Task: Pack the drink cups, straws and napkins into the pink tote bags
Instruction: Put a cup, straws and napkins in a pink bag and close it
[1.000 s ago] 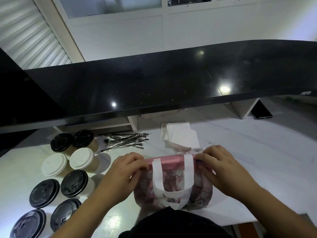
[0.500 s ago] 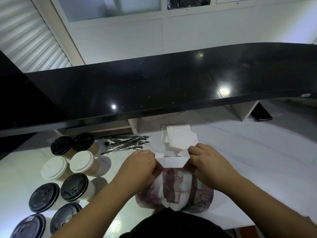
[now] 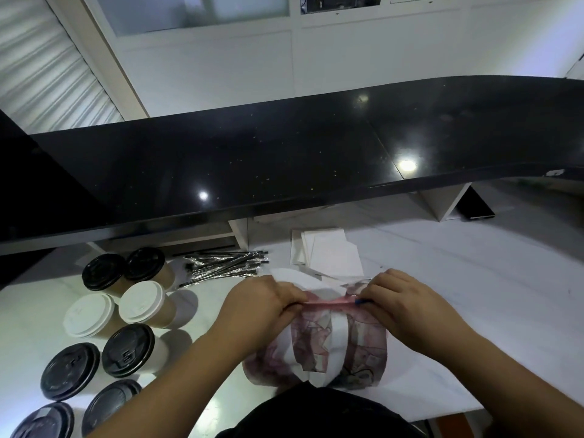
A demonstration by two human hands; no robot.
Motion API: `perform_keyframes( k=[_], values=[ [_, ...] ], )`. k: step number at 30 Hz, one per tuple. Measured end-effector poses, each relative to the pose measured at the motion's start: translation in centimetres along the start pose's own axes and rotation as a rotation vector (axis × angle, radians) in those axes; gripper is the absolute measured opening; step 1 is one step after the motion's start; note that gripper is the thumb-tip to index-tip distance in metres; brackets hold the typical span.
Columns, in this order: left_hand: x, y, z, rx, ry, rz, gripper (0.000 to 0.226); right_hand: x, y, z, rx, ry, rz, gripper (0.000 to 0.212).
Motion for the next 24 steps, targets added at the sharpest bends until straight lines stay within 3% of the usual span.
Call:
perform_keyframes(
  k=[3,6,10,15,18,21,24],
  values=[
    [0.9,0.0,-0.4,-0.008,0.07,-0.054,0.012,-0.4,-0.2,0.1,-0.008,0.03,0.013,0.027],
    [3.0,-0.8,-0.7,0.016,0.005,-0.104,0.009,-1.4,-0.9,0.1,-0.025,0.071,0.028,0.013],
    [5.9,-2.2,-2.0,0.023,-0.057,-0.154,0.016,-2.2,-1.9,0.5,-0.018,0.11,0.031,0.019],
    [9.4,-3.2,-0.7,0.175,-0.134,-0.311,0.029,-2.4,-1.9,0.5,-0.002,0.123,0.085,0.022],
    [9.7,-3.5,-0.6,0.159,-0.133,-0.35,0.03,-1.9,-1.7,0.4,-0.006,0.068,0.096,0.022],
    [9.6,-3.5,-0.7,0.122,-0.167,-0.391,0.027,-0.7,-1.2,-0.2,-0.012,-0.092,0.065,0.032],
    [9.6,-3.6,-0.7,0.098,-0.21,-0.407,0.023,1.5,0.2,0.5,0.084,-0.214,0.014,0.057]
  ],
)
Point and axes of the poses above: each hand's wrist, its own y-axis towards the middle knuckle, its own z-axis out of the palm, x = y × z, the point moved 9 cm from there along y, towards the middle knuckle, and after that the axes turned 15 degrees about -z, right-handed, at the moved point
